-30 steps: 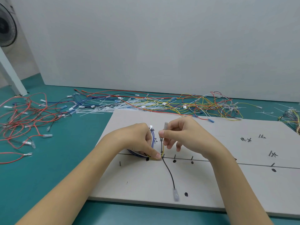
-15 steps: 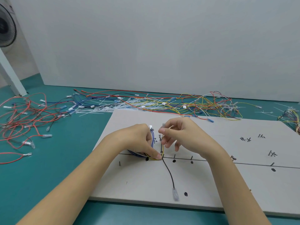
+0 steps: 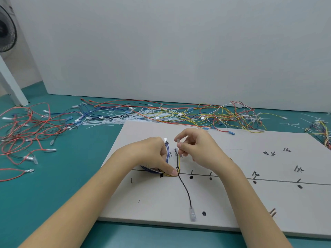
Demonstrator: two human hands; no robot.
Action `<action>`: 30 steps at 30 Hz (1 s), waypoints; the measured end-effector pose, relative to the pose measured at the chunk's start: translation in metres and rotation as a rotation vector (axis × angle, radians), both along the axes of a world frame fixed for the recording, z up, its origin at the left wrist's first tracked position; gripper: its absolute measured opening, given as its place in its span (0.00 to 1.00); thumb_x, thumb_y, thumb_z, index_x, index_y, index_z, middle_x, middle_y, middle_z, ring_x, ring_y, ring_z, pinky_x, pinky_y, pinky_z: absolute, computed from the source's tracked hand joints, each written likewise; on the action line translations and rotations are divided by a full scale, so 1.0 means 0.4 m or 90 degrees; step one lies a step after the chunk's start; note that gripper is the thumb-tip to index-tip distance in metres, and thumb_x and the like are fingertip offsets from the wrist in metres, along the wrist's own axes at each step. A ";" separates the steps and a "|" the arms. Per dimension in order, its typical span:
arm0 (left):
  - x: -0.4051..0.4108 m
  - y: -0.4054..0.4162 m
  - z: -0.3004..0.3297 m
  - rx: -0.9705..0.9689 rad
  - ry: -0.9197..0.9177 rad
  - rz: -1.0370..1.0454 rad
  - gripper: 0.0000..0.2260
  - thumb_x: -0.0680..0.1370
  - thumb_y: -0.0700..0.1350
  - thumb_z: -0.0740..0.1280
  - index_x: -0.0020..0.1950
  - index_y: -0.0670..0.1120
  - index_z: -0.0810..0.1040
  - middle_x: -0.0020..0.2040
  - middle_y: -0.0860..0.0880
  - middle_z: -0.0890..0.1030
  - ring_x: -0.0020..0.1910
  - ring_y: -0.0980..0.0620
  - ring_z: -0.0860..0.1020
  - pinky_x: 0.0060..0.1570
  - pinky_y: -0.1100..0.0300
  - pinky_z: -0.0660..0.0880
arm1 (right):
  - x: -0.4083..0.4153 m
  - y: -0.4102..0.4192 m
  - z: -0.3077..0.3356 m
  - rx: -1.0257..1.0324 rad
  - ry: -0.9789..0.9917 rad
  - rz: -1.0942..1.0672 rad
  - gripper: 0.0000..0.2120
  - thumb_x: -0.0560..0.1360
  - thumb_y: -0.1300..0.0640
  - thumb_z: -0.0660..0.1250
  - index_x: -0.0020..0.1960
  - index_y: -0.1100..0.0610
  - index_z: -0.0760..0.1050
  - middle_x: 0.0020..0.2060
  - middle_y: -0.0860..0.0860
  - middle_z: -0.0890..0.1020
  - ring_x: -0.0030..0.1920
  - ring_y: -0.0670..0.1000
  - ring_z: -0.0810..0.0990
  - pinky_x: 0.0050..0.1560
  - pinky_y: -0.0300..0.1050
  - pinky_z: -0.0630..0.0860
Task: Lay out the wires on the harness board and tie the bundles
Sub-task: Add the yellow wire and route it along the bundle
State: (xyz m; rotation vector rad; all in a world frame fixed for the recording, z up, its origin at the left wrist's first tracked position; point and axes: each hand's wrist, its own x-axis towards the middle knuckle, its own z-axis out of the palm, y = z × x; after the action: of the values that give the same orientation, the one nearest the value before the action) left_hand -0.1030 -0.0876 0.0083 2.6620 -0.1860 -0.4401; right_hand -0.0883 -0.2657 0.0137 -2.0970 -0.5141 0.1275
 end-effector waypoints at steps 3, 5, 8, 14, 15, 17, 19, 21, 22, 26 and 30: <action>-0.001 0.001 -0.001 0.002 -0.001 -0.001 0.23 0.63 0.65 0.76 0.31 0.47 0.74 0.24 0.53 0.71 0.27 0.52 0.67 0.32 0.60 0.63 | 0.008 0.007 -0.012 -0.009 -0.022 -0.001 0.05 0.76 0.64 0.66 0.47 0.56 0.79 0.32 0.53 0.83 0.29 0.44 0.77 0.33 0.38 0.75; 0.000 0.000 -0.001 0.003 0.001 -0.001 0.23 0.63 0.65 0.76 0.31 0.47 0.74 0.25 0.53 0.72 0.27 0.52 0.67 0.32 0.60 0.64 | 0.015 0.010 -0.021 -0.022 -0.040 -0.006 0.04 0.75 0.63 0.68 0.46 0.55 0.80 0.33 0.52 0.83 0.30 0.44 0.77 0.37 0.40 0.76; 0.001 0.001 -0.002 0.003 0.001 -0.002 0.23 0.63 0.65 0.76 0.30 0.47 0.74 0.25 0.53 0.72 0.27 0.52 0.67 0.32 0.60 0.64 | 0.028 0.011 -0.031 -0.064 -0.088 -0.021 0.04 0.74 0.59 0.71 0.45 0.51 0.82 0.37 0.47 0.80 0.30 0.40 0.73 0.32 0.30 0.67; 0.001 0.002 -0.004 -0.003 0.003 -0.003 0.23 0.63 0.65 0.76 0.30 0.47 0.74 0.25 0.52 0.72 0.27 0.52 0.67 0.32 0.60 0.64 | 0.043 0.010 -0.046 -0.114 -0.103 -0.046 0.03 0.72 0.54 0.72 0.44 0.47 0.82 0.38 0.44 0.78 0.37 0.41 0.73 0.40 0.42 0.71; 0.001 0.002 -0.004 -0.003 0.003 -0.003 0.23 0.63 0.65 0.76 0.30 0.47 0.74 0.25 0.52 0.72 0.27 0.52 0.67 0.33 0.60 0.64 | 0.043 0.010 -0.048 -0.119 -0.101 -0.051 0.03 0.72 0.54 0.72 0.44 0.47 0.82 0.38 0.44 0.78 0.38 0.41 0.73 0.42 0.43 0.72; 0.001 0.002 -0.005 -0.002 0.001 -0.003 0.23 0.63 0.65 0.76 0.30 0.47 0.74 0.25 0.53 0.72 0.27 0.52 0.67 0.33 0.60 0.64 | 0.046 0.011 -0.050 -0.131 -0.097 -0.061 0.02 0.72 0.52 0.72 0.44 0.46 0.83 0.38 0.44 0.78 0.40 0.42 0.74 0.43 0.44 0.73; 0.001 0.002 -0.004 -0.001 0.000 -0.002 0.23 0.63 0.65 0.76 0.30 0.47 0.74 0.24 0.53 0.72 0.27 0.52 0.67 0.33 0.60 0.64 | 0.049 0.011 -0.051 -0.134 -0.081 -0.069 0.02 0.72 0.51 0.72 0.44 0.46 0.83 0.39 0.44 0.80 0.41 0.45 0.76 0.46 0.44 0.74; 0.001 0.002 -0.004 0.001 0.000 -0.001 0.23 0.63 0.65 0.76 0.30 0.47 0.74 0.24 0.53 0.71 0.26 0.52 0.67 0.32 0.60 0.64 | 0.051 0.010 -0.053 -0.127 -0.061 -0.075 0.02 0.71 0.51 0.73 0.44 0.45 0.84 0.41 0.45 0.83 0.45 0.46 0.79 0.52 0.46 0.75; 0.000 0.002 -0.003 0.001 0.000 0.000 0.23 0.63 0.65 0.76 0.30 0.47 0.74 0.24 0.53 0.71 0.26 0.52 0.67 0.32 0.60 0.64 | 0.051 0.011 -0.055 -0.123 -0.055 -0.078 0.02 0.72 0.51 0.73 0.43 0.45 0.84 0.42 0.46 0.84 0.48 0.47 0.79 0.55 0.47 0.75; -0.002 0.001 -0.001 -0.004 0.003 -0.001 0.22 0.64 0.64 0.76 0.30 0.47 0.74 0.25 0.52 0.72 0.27 0.51 0.67 0.32 0.60 0.64 | 0.049 0.016 -0.062 -0.110 -0.058 -0.094 0.04 0.73 0.51 0.72 0.43 0.41 0.83 0.39 0.43 0.78 0.58 0.51 0.72 0.59 0.53 0.72; -0.004 0.000 0.001 -0.006 0.005 -0.002 0.22 0.64 0.64 0.76 0.31 0.47 0.74 0.25 0.52 0.73 0.27 0.51 0.68 0.32 0.60 0.64 | 0.053 0.017 -0.065 -0.098 -0.031 -0.085 0.09 0.74 0.53 0.70 0.39 0.41 0.82 0.43 0.46 0.85 0.58 0.54 0.76 0.60 0.52 0.73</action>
State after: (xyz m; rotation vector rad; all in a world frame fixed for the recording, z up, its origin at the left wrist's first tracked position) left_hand -0.1045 -0.0875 0.0087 2.6506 -0.1904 -0.4497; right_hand -0.0670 -0.2588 -0.0124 -2.2830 -0.4024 0.0400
